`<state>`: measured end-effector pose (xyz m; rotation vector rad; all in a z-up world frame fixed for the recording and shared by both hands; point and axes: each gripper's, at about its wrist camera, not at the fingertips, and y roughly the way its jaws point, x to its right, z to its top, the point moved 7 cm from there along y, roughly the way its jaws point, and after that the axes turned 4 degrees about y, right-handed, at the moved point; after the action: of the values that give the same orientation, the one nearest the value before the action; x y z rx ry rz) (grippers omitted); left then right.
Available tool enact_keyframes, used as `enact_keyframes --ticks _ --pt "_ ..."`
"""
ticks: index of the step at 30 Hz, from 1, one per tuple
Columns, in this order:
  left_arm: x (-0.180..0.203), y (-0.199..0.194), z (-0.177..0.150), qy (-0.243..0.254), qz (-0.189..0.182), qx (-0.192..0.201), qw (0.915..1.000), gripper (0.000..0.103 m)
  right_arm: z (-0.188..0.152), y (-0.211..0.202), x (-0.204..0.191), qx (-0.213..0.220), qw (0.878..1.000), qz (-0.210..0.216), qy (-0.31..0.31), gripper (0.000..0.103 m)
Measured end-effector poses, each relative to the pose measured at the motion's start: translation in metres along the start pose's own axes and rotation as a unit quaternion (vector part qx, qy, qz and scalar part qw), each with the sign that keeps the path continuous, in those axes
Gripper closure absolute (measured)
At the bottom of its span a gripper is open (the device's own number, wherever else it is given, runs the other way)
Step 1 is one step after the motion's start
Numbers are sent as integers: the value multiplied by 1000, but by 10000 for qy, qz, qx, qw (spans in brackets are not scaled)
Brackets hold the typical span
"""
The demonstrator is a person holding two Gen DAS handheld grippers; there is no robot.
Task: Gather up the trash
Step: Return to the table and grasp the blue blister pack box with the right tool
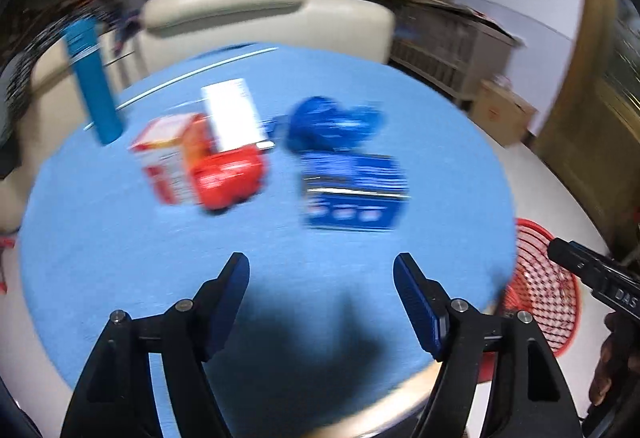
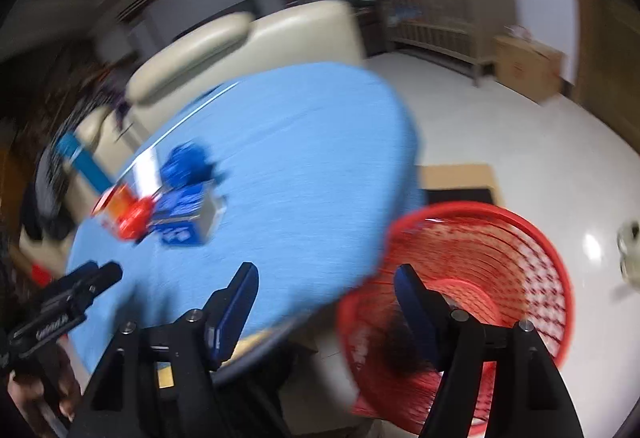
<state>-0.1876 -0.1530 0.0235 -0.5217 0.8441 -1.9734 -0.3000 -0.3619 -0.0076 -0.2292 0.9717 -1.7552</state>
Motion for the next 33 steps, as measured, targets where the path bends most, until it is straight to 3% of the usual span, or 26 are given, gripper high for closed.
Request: enact_keyframes --ticks 4,11,20,25,29,33 --pt "-39 3 -12 -390 123 4 9992 28 10 25 -50 -227 9972 380 -595 29" --pt "-73 3 -26 -680 219 30 9974 28 51 94 -122 -841 9860 1307 -602 28" --pt "-106 10 -33 -1042 268 -58 9942 28 65 161 -167 -1187 9789 1353 -964 29" --pt "-118 17 -35 -1160 296 -101 9928 28 32 151 -183 -1846 9570 1873 -1223 28" --pt "-127 24 -34 -1238 309 -152 9917 28 12 116 -194 -1694 9503 1970 -1715 29" --pt "-132 28 -34 -1242 344 -207 9915 28 4 112 -208 -1431 9463 1593 -2422 28"
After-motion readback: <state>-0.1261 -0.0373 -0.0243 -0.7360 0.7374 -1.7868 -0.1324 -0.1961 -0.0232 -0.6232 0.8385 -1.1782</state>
